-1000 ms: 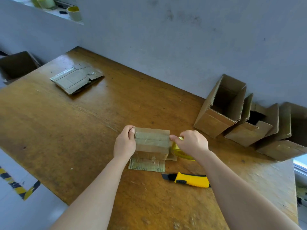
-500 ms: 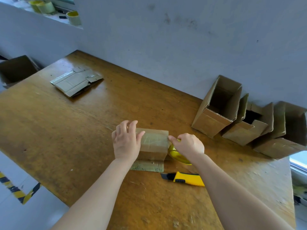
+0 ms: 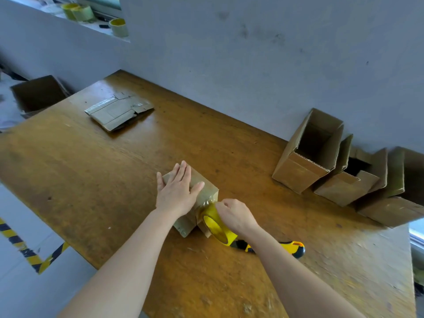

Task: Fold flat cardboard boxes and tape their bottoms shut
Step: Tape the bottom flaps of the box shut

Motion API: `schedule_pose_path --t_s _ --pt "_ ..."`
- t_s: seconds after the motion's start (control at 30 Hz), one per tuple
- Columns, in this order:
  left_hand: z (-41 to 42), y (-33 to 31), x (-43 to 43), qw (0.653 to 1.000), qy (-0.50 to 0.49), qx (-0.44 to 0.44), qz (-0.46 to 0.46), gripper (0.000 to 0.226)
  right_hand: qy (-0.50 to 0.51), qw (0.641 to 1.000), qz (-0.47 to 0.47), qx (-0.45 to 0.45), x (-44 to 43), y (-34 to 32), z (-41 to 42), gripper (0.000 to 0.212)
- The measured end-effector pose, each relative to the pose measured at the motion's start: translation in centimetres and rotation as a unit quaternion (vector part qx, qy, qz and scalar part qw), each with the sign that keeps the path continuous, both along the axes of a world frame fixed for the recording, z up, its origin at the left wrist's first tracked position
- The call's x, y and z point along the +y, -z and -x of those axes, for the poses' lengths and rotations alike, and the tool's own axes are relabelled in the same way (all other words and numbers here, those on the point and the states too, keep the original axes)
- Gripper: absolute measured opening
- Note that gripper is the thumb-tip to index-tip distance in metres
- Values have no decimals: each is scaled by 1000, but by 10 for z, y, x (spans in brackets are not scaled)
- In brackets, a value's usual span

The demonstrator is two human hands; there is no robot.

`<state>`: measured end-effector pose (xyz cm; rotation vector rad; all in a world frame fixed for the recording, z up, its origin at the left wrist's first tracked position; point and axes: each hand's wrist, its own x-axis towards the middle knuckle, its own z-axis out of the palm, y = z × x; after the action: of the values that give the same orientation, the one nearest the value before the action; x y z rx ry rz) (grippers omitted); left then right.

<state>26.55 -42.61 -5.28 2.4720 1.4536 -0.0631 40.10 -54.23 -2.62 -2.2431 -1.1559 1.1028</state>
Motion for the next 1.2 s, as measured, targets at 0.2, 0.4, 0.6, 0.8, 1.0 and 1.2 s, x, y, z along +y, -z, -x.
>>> schedule_pose_path --t_s 0.2,0.4,0.6,0.8,1.0,1.2 --pt "15 2 20 996 76 49 -1 72 -2 972 2 234 -20 13 17 19" --pt "16 3 25 994 96 41 -6 72 25 985 30 169 -13 17 21 30" --pt "14 2 25 994 97 41 -15 74 87 977 135 138 4 20 22 32" --pt "13 -2 10 994 100 38 -36 107 78 981 143 103 14 24 26 26" --pt "9 -8 -11 983 120 8 -136 90 49 984 144 87 12 18 25 30" --pt "10 -2 -9 980 156 -11 -126 86 12 979 87 183 -11 10 19 31"
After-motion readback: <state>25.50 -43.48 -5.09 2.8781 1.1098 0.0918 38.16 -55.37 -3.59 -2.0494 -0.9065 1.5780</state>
